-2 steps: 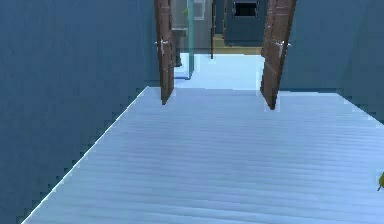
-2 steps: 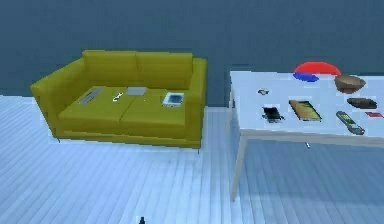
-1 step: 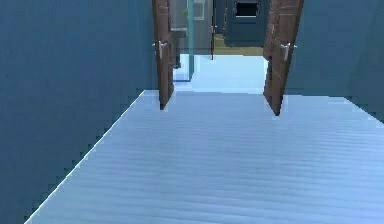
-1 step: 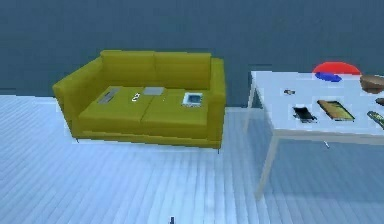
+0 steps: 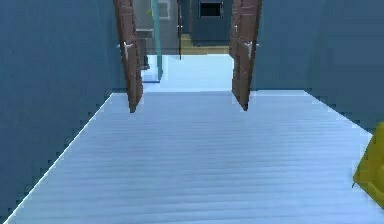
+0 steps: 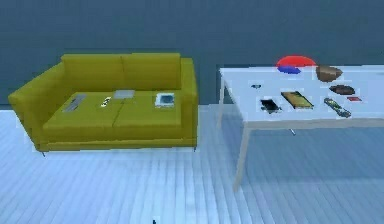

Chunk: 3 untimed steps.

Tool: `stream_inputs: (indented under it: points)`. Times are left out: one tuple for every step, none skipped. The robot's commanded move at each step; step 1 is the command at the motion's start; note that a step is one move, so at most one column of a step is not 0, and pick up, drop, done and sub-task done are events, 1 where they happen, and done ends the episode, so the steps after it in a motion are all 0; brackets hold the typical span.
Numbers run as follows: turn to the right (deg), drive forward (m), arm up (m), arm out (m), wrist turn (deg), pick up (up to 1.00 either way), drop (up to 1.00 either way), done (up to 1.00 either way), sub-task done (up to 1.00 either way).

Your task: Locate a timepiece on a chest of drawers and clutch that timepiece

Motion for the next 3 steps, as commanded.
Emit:
stream_inputs:
  points:
    - [0.0,1.00,0.00,0.00,0.0,0.00,0.00,0.00,0.00]
    - [0.0,1.00,0.00,0.00,0.0,0.00,0.00,0.00,0.00]
    - [0.0,0.70,0.00,0.00,0.0,0.00,0.00,0.00,0.00]
